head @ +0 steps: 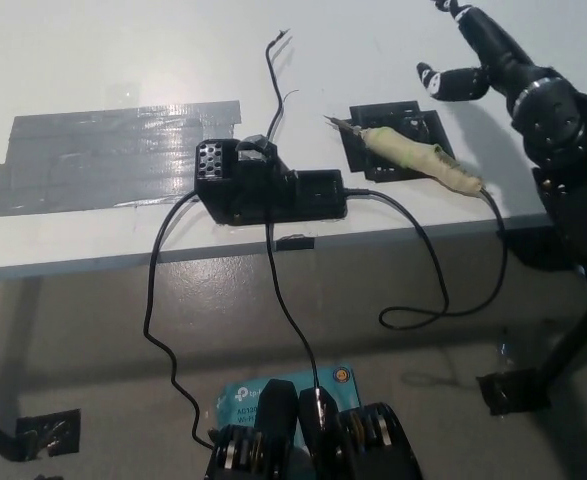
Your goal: The robot uses its right hand to grab and lift the soldering gun kept on the middle of the table and puts it in its base
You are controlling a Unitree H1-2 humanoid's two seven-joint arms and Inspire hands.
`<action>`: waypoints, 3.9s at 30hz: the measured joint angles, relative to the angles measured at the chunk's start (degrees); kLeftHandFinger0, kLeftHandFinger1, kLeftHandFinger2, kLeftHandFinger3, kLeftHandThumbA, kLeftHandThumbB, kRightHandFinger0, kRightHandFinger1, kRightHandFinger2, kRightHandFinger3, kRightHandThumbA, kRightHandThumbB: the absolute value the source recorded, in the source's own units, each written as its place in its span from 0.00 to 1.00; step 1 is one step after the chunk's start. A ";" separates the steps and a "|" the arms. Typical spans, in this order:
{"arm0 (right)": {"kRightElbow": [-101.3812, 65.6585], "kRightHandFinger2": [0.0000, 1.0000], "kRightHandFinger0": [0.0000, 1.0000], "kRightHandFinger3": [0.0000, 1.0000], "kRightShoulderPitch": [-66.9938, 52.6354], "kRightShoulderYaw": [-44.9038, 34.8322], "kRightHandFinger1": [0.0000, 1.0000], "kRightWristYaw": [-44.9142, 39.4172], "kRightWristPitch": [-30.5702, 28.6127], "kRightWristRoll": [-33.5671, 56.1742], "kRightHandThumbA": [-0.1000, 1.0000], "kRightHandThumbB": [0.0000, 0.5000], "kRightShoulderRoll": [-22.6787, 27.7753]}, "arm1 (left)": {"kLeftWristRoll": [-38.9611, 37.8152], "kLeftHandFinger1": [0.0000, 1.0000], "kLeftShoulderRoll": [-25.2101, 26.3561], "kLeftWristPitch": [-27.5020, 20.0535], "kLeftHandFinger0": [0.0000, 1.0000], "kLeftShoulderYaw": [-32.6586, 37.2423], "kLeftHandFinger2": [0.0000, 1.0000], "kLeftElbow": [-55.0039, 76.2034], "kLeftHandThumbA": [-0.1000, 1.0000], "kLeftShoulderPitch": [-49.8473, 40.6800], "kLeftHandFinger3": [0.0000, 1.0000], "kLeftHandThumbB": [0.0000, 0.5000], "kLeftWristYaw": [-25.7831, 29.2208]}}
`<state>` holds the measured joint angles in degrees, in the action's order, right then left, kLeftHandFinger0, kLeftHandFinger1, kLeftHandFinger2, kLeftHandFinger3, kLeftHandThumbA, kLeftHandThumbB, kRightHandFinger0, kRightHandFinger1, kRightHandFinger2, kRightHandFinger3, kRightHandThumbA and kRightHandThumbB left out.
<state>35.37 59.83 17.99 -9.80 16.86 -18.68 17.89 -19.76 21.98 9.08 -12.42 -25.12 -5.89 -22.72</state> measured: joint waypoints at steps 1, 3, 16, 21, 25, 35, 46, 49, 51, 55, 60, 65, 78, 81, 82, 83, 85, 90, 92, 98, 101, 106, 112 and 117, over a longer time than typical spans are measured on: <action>0.70 1.00 1.00 1.00 0.32 0.24 1.00 0.01 0.00 -0.23 0.54 0.41 -0.20 | 0.13 0.20 0.07 -0.10 0.02 0.18 0.42 0.00 0.51 0.01 0.56 1.00 -0.12; 1.97 1.00 1.00 1.00 0.68 0.34 1.00 0.06 0.01 -0.63 0.56 0.38 -0.81 | 0.35 0.20 0.20 -0.34 0.02 0.61 0.42 0.00 0.52 0.02 0.55 1.00 -0.24; 2.66 1.00 1.00 1.00 -2.63 0.96 1.00 0.07 1.66 -2.50 0.66 0.40 -4.40 | 2.44 0.20 0.38 -1.03 0.01 3.07 0.41 0.14 0.78 0.78 0.64 1.00 -0.50; 3.32 1.00 1.00 1.00 -5.88 3.46 1.00 -0.05 3.71 -4.63 0.83 0.37 -3.41 | 3.62 0.22 0.57 -2.32 0.02 4.65 0.44 0.21 0.88 0.82 0.65 1.00 -1.05; 4.46 1.00 1.00 1.00 -6.95 6.72 1.00 -0.36 4.54 -6.88 0.80 0.35 -1.91 | 4.36 0.23 0.62 -3.48 0.04 5.66 0.45 0.20 0.90 1.01 0.66 1.00 -1.27; 7.40 1.00 1.00 1.00 -5.67 9.99 1.00 -0.38 4.56 -9.99 0.80 0.36 -1.45 | 6.01 0.24 1.13 -4.31 0.06 7.87 0.44 0.73 0.98 1.77 0.68 1.00 -1.41; 7.74 1.00 1.00 1.00 -3.61 12.28 1.00 -0.41 4.33 -12.08 0.84 0.40 -3.27 | 6.96 0.23 1.13 -5.98 0.05 8.58 0.41 0.73 1.00 2.02 0.68 1.00 -1.42; 8.65 1.00 1.00 1.00 -3.68 13.13 1.00 -0.41 3.97 -12.88 0.87 0.42 -2.79 | 7.12 0.23 1.13 -6.32 0.04 8.60 0.42 0.55 1.00 2.02 0.68 1.00 -1.43; 8.80 1.00 1.00 1.00 -3.83 13.80 1.00 -0.41 3.79 -13.59 0.87 0.40 -2.25 | 7.26 0.23 1.13 -6.55 0.04 8.67 0.42 0.50 1.00 2.01 0.67 1.00 -1.44; 9.35 1.00 1.00 1.00 -4.13 15.43 1.00 -0.45 2.93 -14.83 0.91 0.41 -0.62 | 8.02 0.21 1.13 -7.09 0.04 9.14 0.41 0.51 1.00 2.01 0.65 1.00 -1.41; 9.39 1.00 0.85 1.00 -4.63 16.12 1.00 -0.60 2.14 -15.71 0.72 0.37 -0.01 | 9.22 0.22 1.09 -7.50 0.06 9.99 0.44 0.55 1.00 2.04 0.66 1.00 -1.40; 9.69 0.98 0.80 1.00 -5.13 14.89 0.87 -0.95 1.59 -15.57 0.64 0.25 -0.70 | 9.86 0.21 1.10 -7.49 0.05 10.33 0.41 0.67 1.00 1.97 0.64 1.00 -1.40; 9.24 0.21 0.00 1.00 -5.34 13.78 0.00 -1.37 -0.05 -15.76 0.17 0.00 -1.37 | 11.33 0.20 1.11 -8.78 0.02 11.19 0.41 0.34 1.00 2.65 0.64 1.00 -1.43; 9.01 0.16 0.00 1.00 -5.70 13.75 0.00 -1.37 -0.07 -16.00 0.16 0.01 -0.96 | 11.75 0.19 1.13 -8.80 0.03 11.50 0.40 0.71 1.00 2.64 0.63 1.00 -1.40; 8.83 0.13 0.00 1.00 -5.92 13.75 0.00 -1.35 -0.07 -16.13 0.17 0.01 -0.72 | 11.91 0.19 1.13 -8.79 0.03 11.63 0.40 0.91 1.00 2.64 0.63 1.00 -1.40; 8.63 0.13 0.00 1.00 -6.07 13.75 0.00 -1.35 -0.08 -16.24 0.17 0.01 -0.56 | 12.12 0.19 1.14 -8.76 0.03 11.71 0.40 1.10 1.00 2.64 0.63 1.00 -1.40; 8.49 0.17 0.00 1.00 -6.27 13.78 0.00 -1.31 -0.11 -16.50 0.21 0.04 -0.41 | 12.49 0.20 1.15 -8.70 0.03 11.84 0.39 1.49 1.00 2.63 0.63 1.00 -1.39; 8.38 0.36 0.06 1.00 -6.50 14.16 0.10 -1.16 -0.10 -17.55 0.29 0.05 -0.26 | 13.46 0.20 1.25 -8.69 0.03 12.31 0.40 1.80 1.00 2.65 0.62 1.00 -1.42; 8.30 0.35 0.03 1.00 -6.60 14.33 0.09 -1.03 -0.08 -18.13 0.33 0.07 -0.27 | 13.75 0.21 1.32 -8.69 0.04 12.49 0.42 1.80 1.00 2.68 0.63 1.00 -1.44; 8.31 0.55 0.01 1.00 -6.17 16.43 0.22 -2.29 1.92 -19.79 0.37 0.23 -0.41 | 14.04 0.25 1.65 -8.45 0.07 13.02 0.44 1.82 1.00 2.74 0.65 1.00 -1.99; 9.25 0.66 0.27 1.00 -5.23 16.83 0.44 -3.96 2.70 -20.83 0.57 0.42 -1.09 | 14.07 0.26 1.63 -8.33 0.07 13.12 0.44 1.79 1.00 2.97 0.65 1.00 -2.13; 10.71 0.45 0.02 1.00 -3.32 17.31 0.06 -7.16 2.99 -23.13 0.36 0.39 -1.90 | 14.07 0.28 1.58 -8.28 0.07 13.16 0.45 1.50 1.00 3.14 0.64 1.00 -2.16; 11.68 0.15 0.00 1.00 -2.04 16.89 0.08 -10.64 4.08 -27.42 0.00 0.30 -2.72 | 14.14 0.28 1.59 -8.22 0.06 13.35 0.45 1.23 1.00 3.57 0.62 1.00 -2.19; 11.27 0.16 0.00 0.84 -2.07 18.25 0.17 -13.03 5.14 -32.71 0.05 0.71 -3.19 | 14.31 0.30 1.61 -8.21 0.07 13.88 0.46 1.08 1.00 4.15 0.62 1.00 -2.36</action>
<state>46.64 57.76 36.24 -22.83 21.99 -51.39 14.69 -5.45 23.58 0.88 1.46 -24.04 -1.74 -25.07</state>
